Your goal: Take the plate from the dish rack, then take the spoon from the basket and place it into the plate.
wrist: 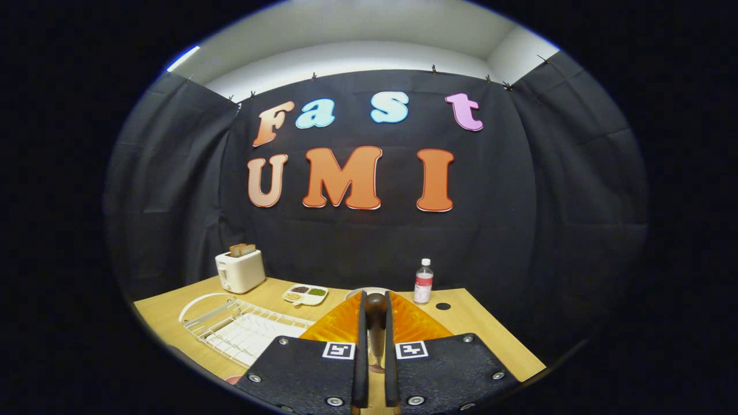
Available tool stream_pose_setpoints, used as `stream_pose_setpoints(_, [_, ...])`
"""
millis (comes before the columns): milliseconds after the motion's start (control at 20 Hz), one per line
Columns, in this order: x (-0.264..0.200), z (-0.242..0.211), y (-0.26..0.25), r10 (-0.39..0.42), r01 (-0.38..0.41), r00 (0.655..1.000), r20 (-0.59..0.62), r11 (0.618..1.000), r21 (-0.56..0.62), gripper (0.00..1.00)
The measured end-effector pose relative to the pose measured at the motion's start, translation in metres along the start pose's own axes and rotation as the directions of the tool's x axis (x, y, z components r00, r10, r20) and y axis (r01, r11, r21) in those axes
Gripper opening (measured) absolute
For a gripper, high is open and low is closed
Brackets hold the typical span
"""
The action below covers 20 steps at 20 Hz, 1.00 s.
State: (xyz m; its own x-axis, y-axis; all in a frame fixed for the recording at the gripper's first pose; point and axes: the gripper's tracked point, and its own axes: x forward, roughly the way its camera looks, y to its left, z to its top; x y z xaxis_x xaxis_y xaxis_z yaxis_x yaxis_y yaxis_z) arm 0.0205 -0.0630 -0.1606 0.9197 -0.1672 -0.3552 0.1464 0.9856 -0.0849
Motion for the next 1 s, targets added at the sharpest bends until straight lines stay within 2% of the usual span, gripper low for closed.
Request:
stream_pose_setpoints(200, [-0.024,0.011,0.037,0.094,-0.092,0.995,0.041,0.995,-0.045,0.11])
stream_pose_setpoints(400, [-0.048,0.004,0.09,0.237,-0.234,0.971,0.035,0.97,-0.072,0.11])
stream_pose_setpoints(550, [-0.058,-0.008,0.112,0.286,-0.283,0.958,0.013,0.952,-0.12,0.11])
stream_pose_setpoints(750, [-0.077,-0.026,0.15,0.397,-0.398,0.917,-0.023,0.912,-0.1,0.11])
stream_pose_setpoints(1000, [-0.089,-0.05,0.177,0.483,-0.485,0.874,-0.047,0.872,-0.061,0.11])
